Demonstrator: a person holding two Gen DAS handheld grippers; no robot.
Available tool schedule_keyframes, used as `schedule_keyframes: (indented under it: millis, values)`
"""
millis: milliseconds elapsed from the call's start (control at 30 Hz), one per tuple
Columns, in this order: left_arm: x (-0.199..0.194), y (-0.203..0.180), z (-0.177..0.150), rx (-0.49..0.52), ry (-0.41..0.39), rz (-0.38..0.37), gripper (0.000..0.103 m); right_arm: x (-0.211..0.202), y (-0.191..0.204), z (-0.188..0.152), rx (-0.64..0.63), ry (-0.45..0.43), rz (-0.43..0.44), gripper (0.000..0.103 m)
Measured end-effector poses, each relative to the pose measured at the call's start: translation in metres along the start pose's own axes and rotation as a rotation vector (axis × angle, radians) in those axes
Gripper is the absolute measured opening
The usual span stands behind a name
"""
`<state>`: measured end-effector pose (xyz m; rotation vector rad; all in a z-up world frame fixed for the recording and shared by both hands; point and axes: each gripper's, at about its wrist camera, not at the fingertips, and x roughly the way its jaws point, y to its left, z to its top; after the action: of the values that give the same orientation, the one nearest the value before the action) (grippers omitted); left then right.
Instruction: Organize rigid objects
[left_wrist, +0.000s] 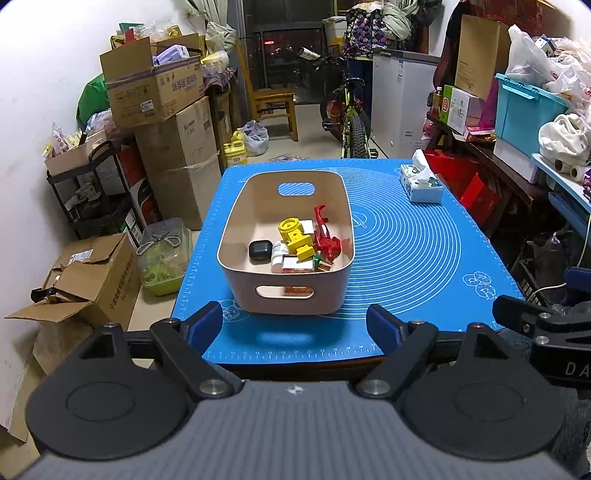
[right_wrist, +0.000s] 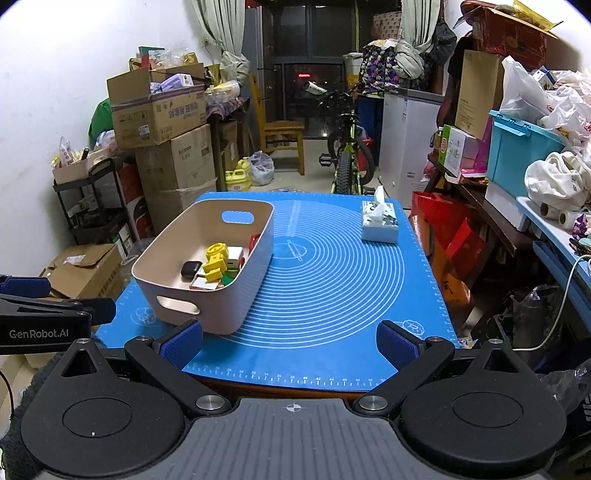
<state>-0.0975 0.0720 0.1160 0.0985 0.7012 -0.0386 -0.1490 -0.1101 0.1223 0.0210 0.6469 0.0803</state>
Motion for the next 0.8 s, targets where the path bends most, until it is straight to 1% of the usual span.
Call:
schedule_keyframes:
  millis: [800]
  values:
    - [0.0001,-0.0008,-0.0003,0.001,0.0,0.0,0.085,-0.0001,-0.0043,-0.0032,0.002,0.005,-0.004,0.1]
